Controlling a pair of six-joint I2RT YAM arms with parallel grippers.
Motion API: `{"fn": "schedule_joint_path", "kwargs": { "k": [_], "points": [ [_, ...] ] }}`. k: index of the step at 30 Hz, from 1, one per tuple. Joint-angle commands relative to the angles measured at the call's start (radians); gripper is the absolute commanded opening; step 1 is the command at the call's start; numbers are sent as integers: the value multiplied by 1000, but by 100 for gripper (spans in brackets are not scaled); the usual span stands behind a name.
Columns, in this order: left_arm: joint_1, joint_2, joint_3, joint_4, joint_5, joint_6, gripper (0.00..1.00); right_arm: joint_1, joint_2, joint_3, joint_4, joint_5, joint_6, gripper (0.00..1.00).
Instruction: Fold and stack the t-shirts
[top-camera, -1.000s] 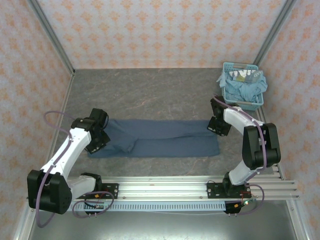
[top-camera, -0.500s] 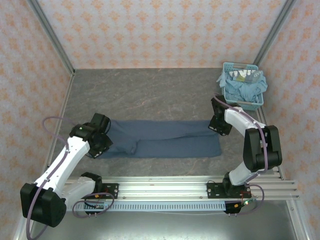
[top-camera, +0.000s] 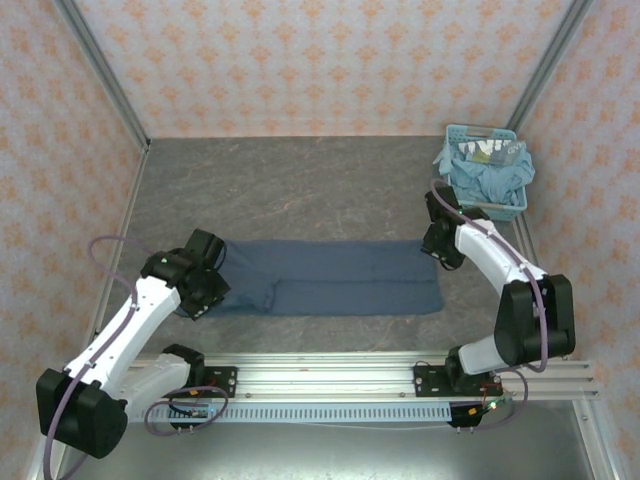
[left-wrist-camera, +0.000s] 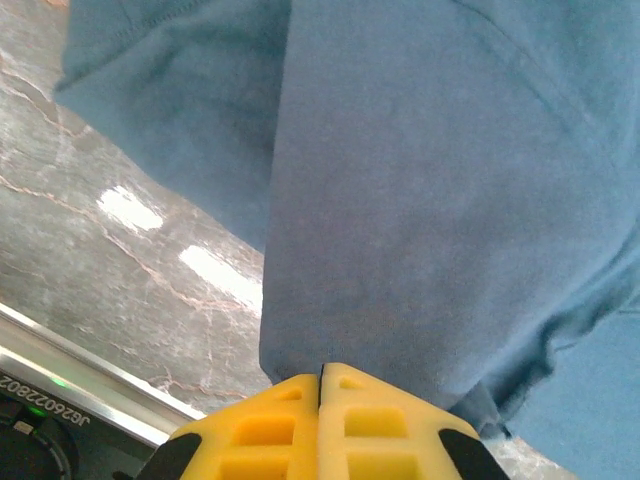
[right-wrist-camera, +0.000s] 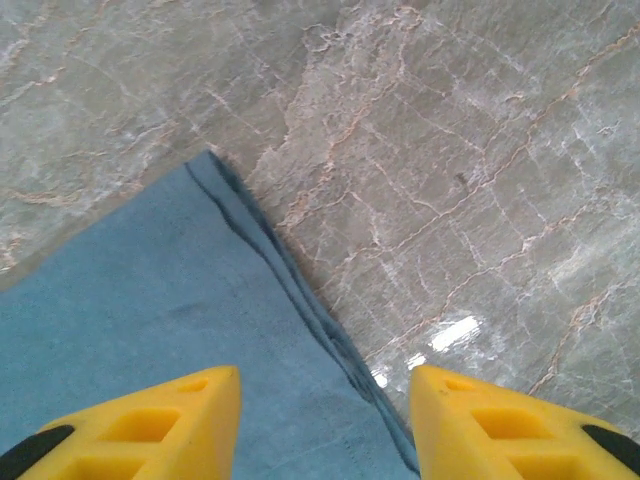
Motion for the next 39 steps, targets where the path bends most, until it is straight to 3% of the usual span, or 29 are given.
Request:
{"fn": "schedule_joint_path", "kwargs": {
  "k": [1,10,17,31,39],
  "points": [
    [-28,-10,-18,-21,17,-53,0,30,6,-1,8,-25,10,47],
    [-78,50,9,0,-14,-67,0,85,70,-8,44,-101,25,46],
    [-78,91,44,-48,-178,25,0,95,94,4,58,-150,14,46],
    [-78,116,105,112,-449,241,0,105,143,10,73,-171,11,45],
    [-56,184,75,260,-507,284,0,105,143,0,79,-173,21,44]
  ]
}}
